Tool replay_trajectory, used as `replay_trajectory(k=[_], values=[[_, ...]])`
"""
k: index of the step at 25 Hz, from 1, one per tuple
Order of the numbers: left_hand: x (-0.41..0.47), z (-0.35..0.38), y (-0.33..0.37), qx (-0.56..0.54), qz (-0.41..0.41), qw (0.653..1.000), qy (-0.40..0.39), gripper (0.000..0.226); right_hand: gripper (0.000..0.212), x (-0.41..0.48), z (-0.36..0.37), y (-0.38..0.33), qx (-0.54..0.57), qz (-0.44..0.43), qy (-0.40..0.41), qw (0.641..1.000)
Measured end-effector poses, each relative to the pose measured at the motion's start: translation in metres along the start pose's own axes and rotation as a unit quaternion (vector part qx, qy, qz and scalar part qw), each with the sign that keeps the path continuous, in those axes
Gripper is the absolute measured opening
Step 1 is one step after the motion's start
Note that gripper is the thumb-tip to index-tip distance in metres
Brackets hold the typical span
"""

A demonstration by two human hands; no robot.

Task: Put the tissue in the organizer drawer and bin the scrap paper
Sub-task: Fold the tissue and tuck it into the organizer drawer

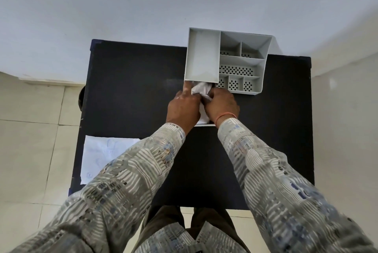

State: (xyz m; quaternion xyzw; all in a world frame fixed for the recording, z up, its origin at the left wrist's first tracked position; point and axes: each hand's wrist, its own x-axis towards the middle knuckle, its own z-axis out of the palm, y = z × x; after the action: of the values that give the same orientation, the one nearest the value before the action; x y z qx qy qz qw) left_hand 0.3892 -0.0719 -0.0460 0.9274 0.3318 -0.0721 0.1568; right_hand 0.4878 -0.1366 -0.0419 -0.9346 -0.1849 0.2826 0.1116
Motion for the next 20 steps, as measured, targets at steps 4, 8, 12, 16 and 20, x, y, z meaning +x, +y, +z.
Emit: replay_trajectory(k=[4,8,12,16,20], values=[[0.002,0.0,0.005,0.022,-0.034,0.999,0.005,0.039,0.023,-0.01,-0.004,0.013,-0.015,-0.032,0.076,0.996],[0.008,0.004,-0.004,0.008,-0.068,0.998,-0.01,0.045,0.043,-0.016,0.003,0.017,-0.107,-0.093,0.065,0.988],[0.0,0.001,-0.013,0.0,-0.038,0.999,0.032,0.049,0.063,-0.022,0.001,0.022,-0.186,-0.13,0.061,0.972],[-0.002,-0.001,-0.014,0.039,-0.038,0.998,-0.043,0.067,0.076,-0.006,-0.004,0.018,-0.236,-0.065,-0.082,0.966],[0.014,-0.008,-0.003,0.036,-0.052,0.99,-0.122,0.066,0.081,-0.003,-0.009,0.006,-0.232,-0.055,-0.126,0.963]])
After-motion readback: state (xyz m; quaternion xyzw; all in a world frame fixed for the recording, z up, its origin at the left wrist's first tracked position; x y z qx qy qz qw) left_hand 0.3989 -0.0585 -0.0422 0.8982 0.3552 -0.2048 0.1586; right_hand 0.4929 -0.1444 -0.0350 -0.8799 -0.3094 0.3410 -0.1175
